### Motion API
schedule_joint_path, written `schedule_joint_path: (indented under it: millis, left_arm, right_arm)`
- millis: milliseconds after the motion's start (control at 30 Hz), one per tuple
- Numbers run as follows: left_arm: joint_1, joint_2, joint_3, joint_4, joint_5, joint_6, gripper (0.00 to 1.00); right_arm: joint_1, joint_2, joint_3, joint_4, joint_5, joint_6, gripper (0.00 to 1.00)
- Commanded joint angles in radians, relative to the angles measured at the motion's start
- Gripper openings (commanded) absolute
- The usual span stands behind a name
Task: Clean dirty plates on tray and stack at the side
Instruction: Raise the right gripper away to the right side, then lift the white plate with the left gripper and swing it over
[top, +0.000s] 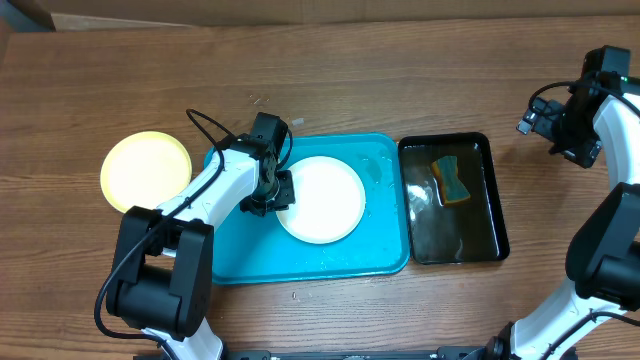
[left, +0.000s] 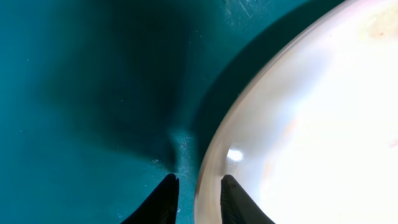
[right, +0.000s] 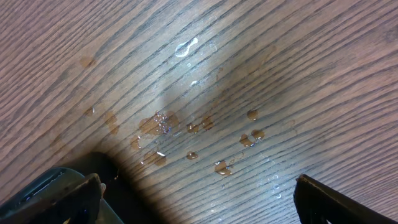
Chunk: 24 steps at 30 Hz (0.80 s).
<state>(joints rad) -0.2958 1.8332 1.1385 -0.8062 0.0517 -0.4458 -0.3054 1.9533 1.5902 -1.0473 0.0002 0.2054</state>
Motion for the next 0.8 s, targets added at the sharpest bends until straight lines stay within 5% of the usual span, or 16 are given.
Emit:
schedule_joint_path:
  millis: [0,200,400,767]
  left_arm:
    - [-0.006,0.011,-0.006,0.003,0.001,0.009,0.25]
    - [-0.006,0.025,-0.006,0.010,0.004,0.008,0.24]
    - [0.008,0.032,0.000,0.006,0.027,0.019,0.04]
    - [0.009,0.010,0.271,-0.224,-0.104,0.047,0.04]
  right_arm:
    - [-0.001,-0.014,0.020,0.006,-0.001,0.005,1.00]
    - [-0.001,-0.014,0.020,0.006,-0.001,0.005,1.00]
    - [-0.001,-0.014,0.020,0.006,-0.001,0.005,1.00]
    - [-0.001,-0.014,0.020,0.006,-0.001,0.005,1.00]
